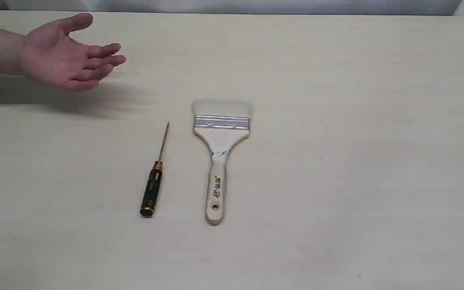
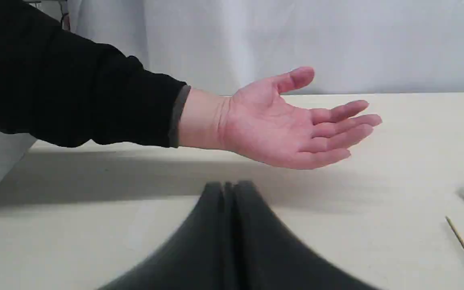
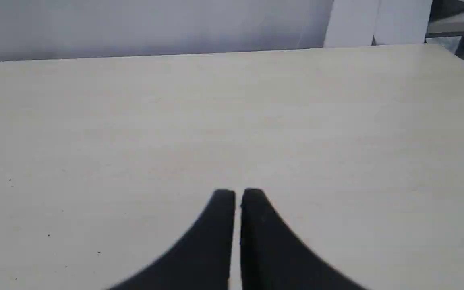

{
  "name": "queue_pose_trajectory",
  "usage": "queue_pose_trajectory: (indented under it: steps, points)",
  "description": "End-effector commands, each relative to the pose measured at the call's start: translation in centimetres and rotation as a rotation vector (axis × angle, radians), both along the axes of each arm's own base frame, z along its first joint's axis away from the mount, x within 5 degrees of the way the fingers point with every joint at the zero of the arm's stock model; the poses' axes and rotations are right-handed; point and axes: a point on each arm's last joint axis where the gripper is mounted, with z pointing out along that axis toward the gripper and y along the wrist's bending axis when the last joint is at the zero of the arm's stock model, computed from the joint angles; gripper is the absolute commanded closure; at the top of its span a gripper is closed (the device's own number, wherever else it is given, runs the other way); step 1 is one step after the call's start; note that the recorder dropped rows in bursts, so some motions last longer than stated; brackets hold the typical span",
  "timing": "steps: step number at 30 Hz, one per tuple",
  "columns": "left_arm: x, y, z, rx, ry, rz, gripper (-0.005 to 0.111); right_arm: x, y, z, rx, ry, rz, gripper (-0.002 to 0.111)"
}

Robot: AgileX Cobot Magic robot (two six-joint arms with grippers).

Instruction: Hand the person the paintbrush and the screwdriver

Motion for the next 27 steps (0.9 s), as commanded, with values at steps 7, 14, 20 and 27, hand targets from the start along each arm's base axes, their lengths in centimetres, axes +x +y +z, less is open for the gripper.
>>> queue_pose_trajectory:
  steps: [7, 14, 20, 27]
  points:
    - [0.0, -0.1, 0.0, -0.004, -0.007, -0.009, 0.107, 0.0, 0.0, -0.1, 0.004, -0.002, -0.002, 0.104]
    - [0.0, -0.1, 0.0, -0.004, -0.007, -0.009, 0.107, 0.0, 0.0, -0.1, 0.004, -0.002, -0.002, 0.104]
    - [0.0, -0.1, 0.0, -0.004, -0.007, -0.009, 0.107, 0.0, 0.0, -0.1, 0.004, -0.002, -0.002, 0.104]
    - [0.0, -0.1, 0.0, -0.004, -0.007, -0.009, 0.107, 0.2, -0.1, 1.2, -0.039, -0.139, -0.007, 0.104]
